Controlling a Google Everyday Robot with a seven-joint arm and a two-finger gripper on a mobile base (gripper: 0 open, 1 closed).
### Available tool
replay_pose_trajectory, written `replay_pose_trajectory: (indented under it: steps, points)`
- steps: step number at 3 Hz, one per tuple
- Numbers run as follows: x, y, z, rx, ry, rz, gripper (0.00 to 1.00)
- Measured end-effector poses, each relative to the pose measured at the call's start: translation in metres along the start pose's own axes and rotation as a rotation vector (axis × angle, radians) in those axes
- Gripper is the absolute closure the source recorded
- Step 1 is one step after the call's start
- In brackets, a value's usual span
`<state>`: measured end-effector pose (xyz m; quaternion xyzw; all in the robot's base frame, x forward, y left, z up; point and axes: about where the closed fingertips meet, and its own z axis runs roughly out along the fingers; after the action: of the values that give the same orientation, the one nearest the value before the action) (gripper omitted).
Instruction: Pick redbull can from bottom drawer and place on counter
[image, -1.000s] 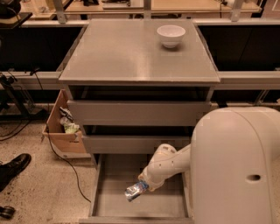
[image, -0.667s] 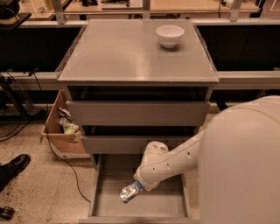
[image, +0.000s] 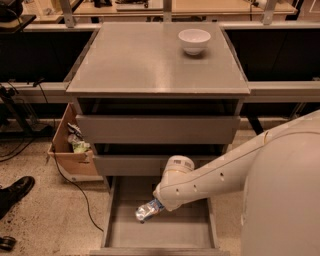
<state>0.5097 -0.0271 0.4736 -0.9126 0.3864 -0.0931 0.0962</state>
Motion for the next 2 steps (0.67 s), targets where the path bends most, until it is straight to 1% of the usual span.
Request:
replay_pose_trajectory:
  steps: [1, 2]
  points:
    - [0.038, 0.005, -0.026, 0.06, 0.013, 0.088, 1.0]
    - [0.076, 0.016, -0.052, 0.105, 0.003, 0.187, 1.0]
